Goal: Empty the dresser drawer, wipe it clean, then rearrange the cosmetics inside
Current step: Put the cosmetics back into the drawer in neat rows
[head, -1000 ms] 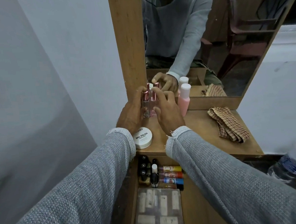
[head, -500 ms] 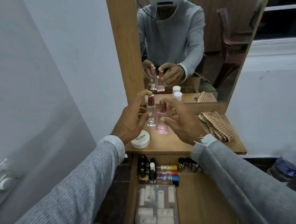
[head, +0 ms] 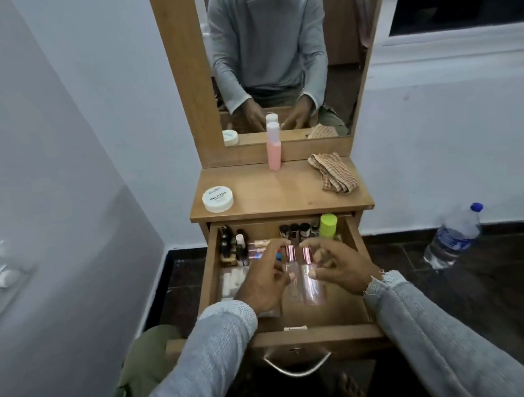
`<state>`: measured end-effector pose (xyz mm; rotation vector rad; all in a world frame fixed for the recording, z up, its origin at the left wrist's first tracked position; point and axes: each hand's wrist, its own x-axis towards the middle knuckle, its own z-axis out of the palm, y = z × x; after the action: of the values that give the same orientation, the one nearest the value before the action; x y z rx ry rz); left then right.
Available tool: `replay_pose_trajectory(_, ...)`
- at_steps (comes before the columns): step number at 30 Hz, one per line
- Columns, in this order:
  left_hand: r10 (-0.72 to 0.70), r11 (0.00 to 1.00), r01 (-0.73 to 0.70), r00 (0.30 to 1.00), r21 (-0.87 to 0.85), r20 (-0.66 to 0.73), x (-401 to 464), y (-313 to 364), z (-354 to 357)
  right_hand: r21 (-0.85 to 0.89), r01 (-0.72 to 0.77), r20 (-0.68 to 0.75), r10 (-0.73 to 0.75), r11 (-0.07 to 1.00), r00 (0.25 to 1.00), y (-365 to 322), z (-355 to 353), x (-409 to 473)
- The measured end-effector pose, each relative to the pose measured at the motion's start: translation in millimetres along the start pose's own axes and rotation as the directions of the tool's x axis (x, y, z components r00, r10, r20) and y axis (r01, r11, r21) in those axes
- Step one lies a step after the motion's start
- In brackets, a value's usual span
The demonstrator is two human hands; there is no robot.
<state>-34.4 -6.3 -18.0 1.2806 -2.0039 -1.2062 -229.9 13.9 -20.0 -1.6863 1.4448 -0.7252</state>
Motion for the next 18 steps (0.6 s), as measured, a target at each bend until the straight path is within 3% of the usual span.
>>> replay_pose_trajectory(7,-0.121,0.992,0.12,0.992,0.045,0.022,5.9,-4.9,20.6,0.003,-0.137,0.011,0.137,0.991,0.99,23.5,11.5,3.1)
replay_pose_trajectory(18,-0.196,0.943,0.195,0.98,0.27,-0.022,23.1,-5.1,32.9,0.05,-0.148,0.0,0.148,0.988,0.989,34.5,14.6,18.5)
